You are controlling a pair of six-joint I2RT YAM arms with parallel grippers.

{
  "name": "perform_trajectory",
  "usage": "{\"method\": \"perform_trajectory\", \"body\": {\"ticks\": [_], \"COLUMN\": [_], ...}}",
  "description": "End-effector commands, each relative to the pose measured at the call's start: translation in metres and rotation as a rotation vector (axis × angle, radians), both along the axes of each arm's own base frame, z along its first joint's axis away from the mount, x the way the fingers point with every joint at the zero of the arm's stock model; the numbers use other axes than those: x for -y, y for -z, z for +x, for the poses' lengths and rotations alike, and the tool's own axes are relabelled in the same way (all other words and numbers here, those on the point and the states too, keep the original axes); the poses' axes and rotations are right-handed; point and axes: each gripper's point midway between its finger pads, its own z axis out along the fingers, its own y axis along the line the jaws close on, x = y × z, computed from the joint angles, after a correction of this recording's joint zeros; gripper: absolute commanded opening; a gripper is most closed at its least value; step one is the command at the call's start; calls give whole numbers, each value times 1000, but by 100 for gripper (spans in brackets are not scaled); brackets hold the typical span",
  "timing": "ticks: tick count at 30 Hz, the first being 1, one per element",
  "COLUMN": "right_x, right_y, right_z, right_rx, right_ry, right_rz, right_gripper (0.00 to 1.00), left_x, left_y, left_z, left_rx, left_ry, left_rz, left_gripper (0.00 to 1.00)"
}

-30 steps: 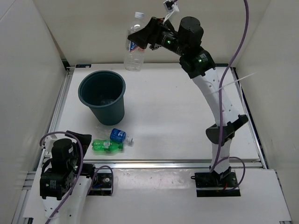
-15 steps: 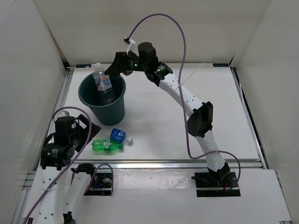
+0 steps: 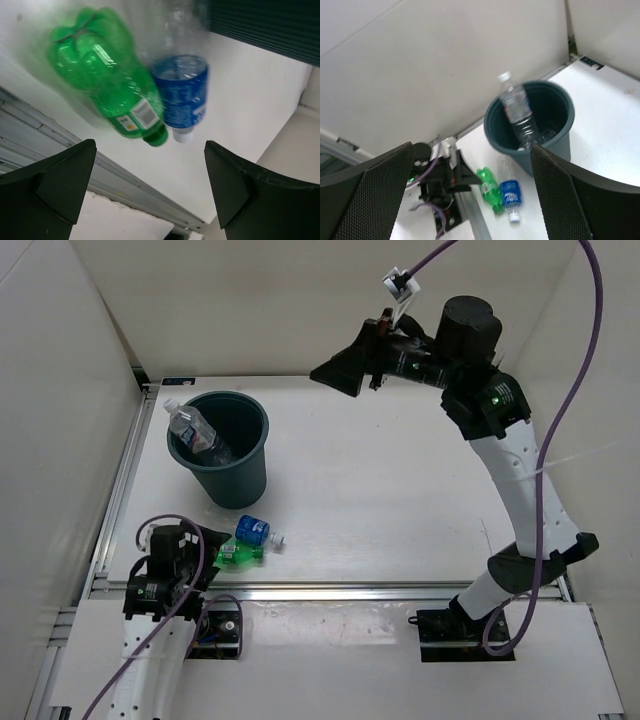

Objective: Put the plastic bottles in the bin

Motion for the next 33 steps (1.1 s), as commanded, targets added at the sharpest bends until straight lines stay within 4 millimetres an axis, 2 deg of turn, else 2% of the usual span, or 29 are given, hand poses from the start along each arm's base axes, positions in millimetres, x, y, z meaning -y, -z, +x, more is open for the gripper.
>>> {"method": "perform_trajectory", "body": {"ticks": [1,6,8,12,14,15,17,18,19,20,21,22,23,24,25,26,27,28,29,30,31,32,33], "right_x": [-10,1,8,22,27,31,37,41,45,45,48,48,51,51,51,53,53,53,53,53,53,51,51], "right_y": [63,74,73,78,79,78,82,86,83,83,87,87,91,91,91,95,95,95,99,99,99,103,103], "right_z": [-3,-8,-5,0,1,1,5,9,9,9,13,13,16,16,16,20,20,20,20,20,20,23,23], "right_rx": [-157,-187,-184,-196,-201,-201,-210,-224,-218,-218,-238,-238,-247,-247,-247,-259,-259,-259,-268,-277,-277,-286,-287], "right_ry": [-64,-46,-27,3,9,20,38,44,55,55,66,66,78,78,78,86,86,86,86,87,87,87,87], "right_rz": [-149,-177,-181,-203,-201,-199,-202,-206,-200,-200,-201,-201,-204,-204,-204,-209,-209,-209,-214,-210,-210,-215,-215], "right_gripper": [100,100,100,100,100,100,100,100,100,100,100,100,100,100,100,100,100,100,100,100,100,100,100], "left_x": [8,-4,-3,4,6,6,5,5,4,1,1,0,0,-3,-3,-9,-12,-12,-14,-16,-15,-15,-15], "left_y": [5,34,37,60,69,74,77,74,61,61,53,25,10,0,-17,-57,-69,-86,-128,-146,-164,-210,-233], "left_z": [17,16,24,32,32,29,26,25,29,14,11,18,17,3,1,7,-5,-5,1,4,16,28,39], "left_rx": [17,-150,-165,-239,-263,-287,-310,-317,-293,-355,-359,-296,-283,-319,-300,-207,-225,-203,-95,-48,-12,130,201], "left_ry": [-122,-190,-191,-169,-175,-185,-191,-191,-205,-224,-233,-234,-233,-249,-248,-273,-292,-297,-300,-294,-281,-241,-203], "left_rz": [-162,-94,-91,-107,-120,-123,-128,-127,-131,-117,-122,-125,-127,-118,-122,-119,-111,-121,-132,-123,-121,-114,-86], "left_gripper": [100,100,100,100,88,68,49,47,47,48,51,53,52,52,49,48,48,48,48,48,48,48,48]}}
